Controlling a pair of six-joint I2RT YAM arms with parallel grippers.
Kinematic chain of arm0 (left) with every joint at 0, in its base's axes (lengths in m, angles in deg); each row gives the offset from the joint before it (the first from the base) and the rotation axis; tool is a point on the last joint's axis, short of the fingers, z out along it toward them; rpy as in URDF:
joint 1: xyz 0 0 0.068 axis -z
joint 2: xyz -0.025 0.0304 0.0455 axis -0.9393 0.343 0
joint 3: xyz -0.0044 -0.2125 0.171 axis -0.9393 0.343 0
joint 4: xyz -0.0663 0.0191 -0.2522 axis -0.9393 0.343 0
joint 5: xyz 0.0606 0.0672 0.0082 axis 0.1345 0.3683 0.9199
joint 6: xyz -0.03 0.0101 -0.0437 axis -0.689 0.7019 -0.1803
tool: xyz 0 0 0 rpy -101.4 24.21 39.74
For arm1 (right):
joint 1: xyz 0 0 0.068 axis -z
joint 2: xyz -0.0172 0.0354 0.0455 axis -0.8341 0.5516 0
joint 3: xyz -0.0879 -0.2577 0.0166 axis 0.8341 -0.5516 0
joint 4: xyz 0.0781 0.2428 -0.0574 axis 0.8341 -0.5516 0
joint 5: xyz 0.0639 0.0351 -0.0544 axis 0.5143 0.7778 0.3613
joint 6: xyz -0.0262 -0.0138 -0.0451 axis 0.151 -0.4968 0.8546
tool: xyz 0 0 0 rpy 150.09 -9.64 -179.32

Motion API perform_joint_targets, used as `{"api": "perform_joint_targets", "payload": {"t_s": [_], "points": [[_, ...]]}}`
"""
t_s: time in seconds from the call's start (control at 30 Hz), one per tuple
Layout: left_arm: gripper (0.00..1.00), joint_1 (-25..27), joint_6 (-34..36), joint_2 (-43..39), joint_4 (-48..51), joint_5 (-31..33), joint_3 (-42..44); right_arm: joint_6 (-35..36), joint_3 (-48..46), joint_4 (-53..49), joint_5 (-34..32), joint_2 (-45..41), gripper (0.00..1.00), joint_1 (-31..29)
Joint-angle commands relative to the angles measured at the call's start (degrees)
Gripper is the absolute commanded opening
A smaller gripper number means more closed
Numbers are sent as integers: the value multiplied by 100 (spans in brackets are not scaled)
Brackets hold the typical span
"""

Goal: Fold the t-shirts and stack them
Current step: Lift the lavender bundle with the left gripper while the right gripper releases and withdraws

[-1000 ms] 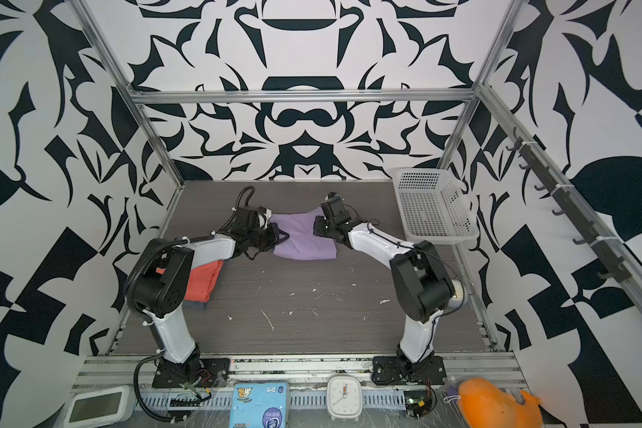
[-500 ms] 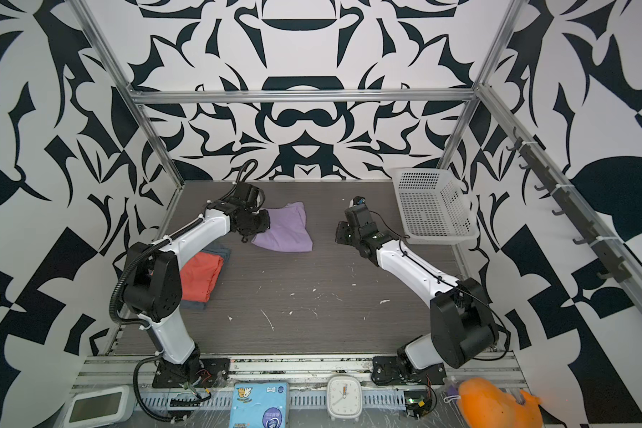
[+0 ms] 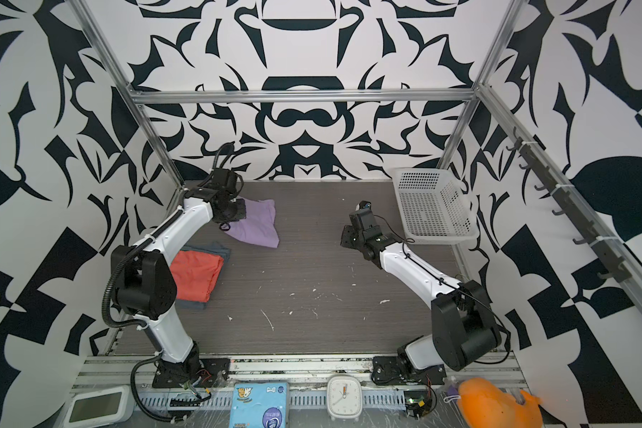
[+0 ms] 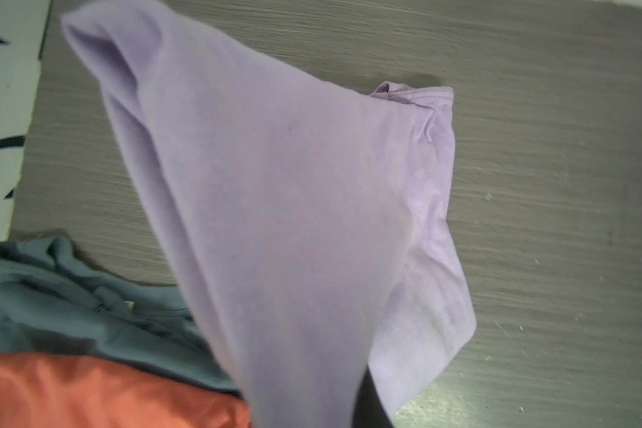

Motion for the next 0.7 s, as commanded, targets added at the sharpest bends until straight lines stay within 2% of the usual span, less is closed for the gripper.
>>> {"api": "perform_joint_targets", "payload": {"t_s": [0.0,0.13,0.33,0.47,0.67], "points": [[0,-539,-232,-445,-38,-503,-342,-22,-25,39,-119,-168,44,74],[0,-1090,-533,-608,-200,-1102,-493,-46,-64,45,-138,-144,44,109],[0,-1740,-1232,-1180,-323,-1312,-383,-107,-99,36,-179,-112,44,120],[0,-1853,-1559,-1799,-455,-1004,49,-135,-82,62,-173,-42,44,121],[0,-1881,-1485,-2430,-321,-544,645,-154,19,113,-71,140,44,123]]}}
